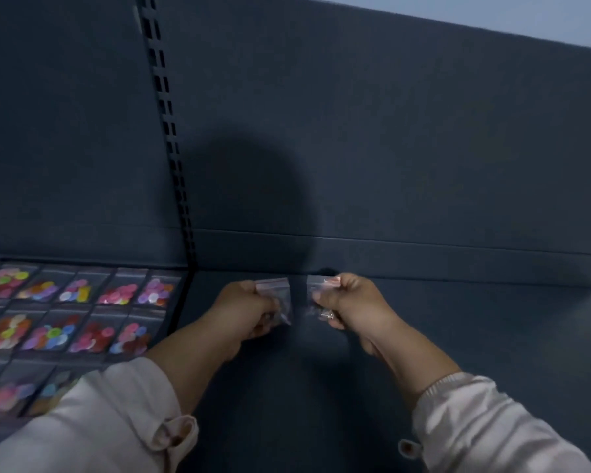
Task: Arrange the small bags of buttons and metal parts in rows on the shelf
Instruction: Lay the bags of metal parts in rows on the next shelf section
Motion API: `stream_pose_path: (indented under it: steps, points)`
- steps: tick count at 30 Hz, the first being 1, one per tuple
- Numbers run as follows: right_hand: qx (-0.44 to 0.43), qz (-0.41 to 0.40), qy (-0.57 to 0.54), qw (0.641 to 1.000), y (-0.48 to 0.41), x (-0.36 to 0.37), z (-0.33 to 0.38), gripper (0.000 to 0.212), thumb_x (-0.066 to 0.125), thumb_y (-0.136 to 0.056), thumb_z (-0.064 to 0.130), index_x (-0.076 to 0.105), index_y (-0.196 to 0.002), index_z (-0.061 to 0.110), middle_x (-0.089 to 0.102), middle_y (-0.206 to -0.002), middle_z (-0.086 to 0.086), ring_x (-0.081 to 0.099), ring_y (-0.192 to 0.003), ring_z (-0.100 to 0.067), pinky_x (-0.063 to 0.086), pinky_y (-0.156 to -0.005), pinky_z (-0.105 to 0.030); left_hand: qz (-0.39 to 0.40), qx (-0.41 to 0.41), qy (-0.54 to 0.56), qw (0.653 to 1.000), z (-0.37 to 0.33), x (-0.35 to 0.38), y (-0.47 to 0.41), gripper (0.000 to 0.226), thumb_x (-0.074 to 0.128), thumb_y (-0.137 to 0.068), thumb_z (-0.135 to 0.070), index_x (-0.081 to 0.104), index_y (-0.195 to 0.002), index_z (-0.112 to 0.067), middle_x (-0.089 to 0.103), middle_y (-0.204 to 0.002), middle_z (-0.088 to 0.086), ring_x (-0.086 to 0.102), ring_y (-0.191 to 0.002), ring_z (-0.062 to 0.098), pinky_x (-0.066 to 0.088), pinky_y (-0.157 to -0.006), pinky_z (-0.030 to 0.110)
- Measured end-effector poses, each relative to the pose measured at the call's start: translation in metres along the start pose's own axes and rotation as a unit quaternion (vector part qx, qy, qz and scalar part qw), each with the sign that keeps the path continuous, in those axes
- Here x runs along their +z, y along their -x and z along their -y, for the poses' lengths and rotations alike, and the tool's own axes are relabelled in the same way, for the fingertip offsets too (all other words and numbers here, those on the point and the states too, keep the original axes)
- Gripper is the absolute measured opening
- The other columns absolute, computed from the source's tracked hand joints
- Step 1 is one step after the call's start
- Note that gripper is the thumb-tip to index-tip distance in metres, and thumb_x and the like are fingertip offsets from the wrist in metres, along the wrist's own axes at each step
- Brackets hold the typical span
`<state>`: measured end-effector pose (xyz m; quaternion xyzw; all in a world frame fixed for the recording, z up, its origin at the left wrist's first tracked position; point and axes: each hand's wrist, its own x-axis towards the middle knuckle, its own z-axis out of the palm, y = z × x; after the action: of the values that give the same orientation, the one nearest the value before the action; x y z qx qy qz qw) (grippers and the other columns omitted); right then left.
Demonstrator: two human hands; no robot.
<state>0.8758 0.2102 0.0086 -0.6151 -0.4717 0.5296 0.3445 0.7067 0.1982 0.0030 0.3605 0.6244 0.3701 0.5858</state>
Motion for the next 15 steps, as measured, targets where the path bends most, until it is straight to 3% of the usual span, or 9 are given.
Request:
stream_pose_path:
  steps: [3, 6, 10, 12, 15]
  points:
    - [-0.015, 0.007, 0.027, 1.000, -0.020, 0.000, -0.002, 0.014, 0.067, -0.082, 0.010, 0.054, -0.085, 0.016, 0.059, -0.073, -0.003, 0.053, -0.057, -0.010, 0.044, -0.051, -0.020, -0.039, 0.020, -0.040, 0.998, -0.001, 0.004, -0.013, 0.011, 0.065, -0.083, 0.001, 0.057, -0.082, -0.006, 0.055, -0.065, 0.008, 0.054, -0.058, 0.017, 0.051, -0.054, 0.025]
    - [-0.068, -0.014, 0.098, 0.993, -0.039, 0.002, -0.006, 0.016, 0.071, -0.078, 0.012, 0.057, -0.083, 0.014, 0.063, -0.077, -0.004, 0.056, -0.066, -0.013, 0.049, -0.060, -0.028, -0.079, 0.054, -0.086, 0.992, -0.002, 0.007, -0.028, 0.013, 0.066, -0.081, 0.000, 0.057, -0.080, -0.009, 0.058, -0.066, 0.005, 0.056, -0.058, 0.015, 0.046, -0.047, 0.019]
    - [-0.115, -0.014, 0.194, 0.974, -0.055, 0.004, -0.015, 0.018, 0.071, -0.079, 0.017, 0.053, -0.083, 0.018, 0.062, -0.077, 0.002, 0.061, -0.074, -0.015, 0.050, -0.064, -0.022, -0.100, 0.088, -0.186, 0.973, 0.001, 0.007, -0.046, 0.014, 0.065, -0.082, -0.007, 0.061, -0.090, -0.018, 0.065, -0.083, 0.001, 0.060, -0.075, 0.014, 0.048, -0.061, 0.022]
    - [-0.128, -0.027, 0.293, 0.947, -0.058, 0.002, -0.019, 0.028, 0.069, -0.081, 0.026, 0.055, -0.103, 0.018, 0.063, -0.098, -0.001, 0.062, -0.092, -0.020, 0.050, -0.078, -0.026, -0.111, 0.095, -0.280, 0.949, 0.003, 0.006, -0.047, 0.031, 0.066, -0.082, -0.018, 0.056, -0.112, -0.019, 0.066, -0.102, 0.001, 0.061, -0.090, 0.016, 0.047, -0.073, 0.024]
    - [-0.167, -0.070, 0.391, 0.902, -0.054, -0.005, -0.025, 0.059, 0.062, -0.086, 0.033, 0.037, -0.138, 0.019, 0.043, -0.136, -0.001, 0.046, -0.123, -0.018, 0.037, -0.102, -0.025, -0.172, 0.140, -0.400, 0.889, 0.008, 0.006, -0.042, 0.069, 0.064, -0.085, -0.030, 0.030, -0.143, -0.017, 0.047, -0.133, 0.007, 0.046, -0.121, 0.026, 0.040, -0.093, 0.031]
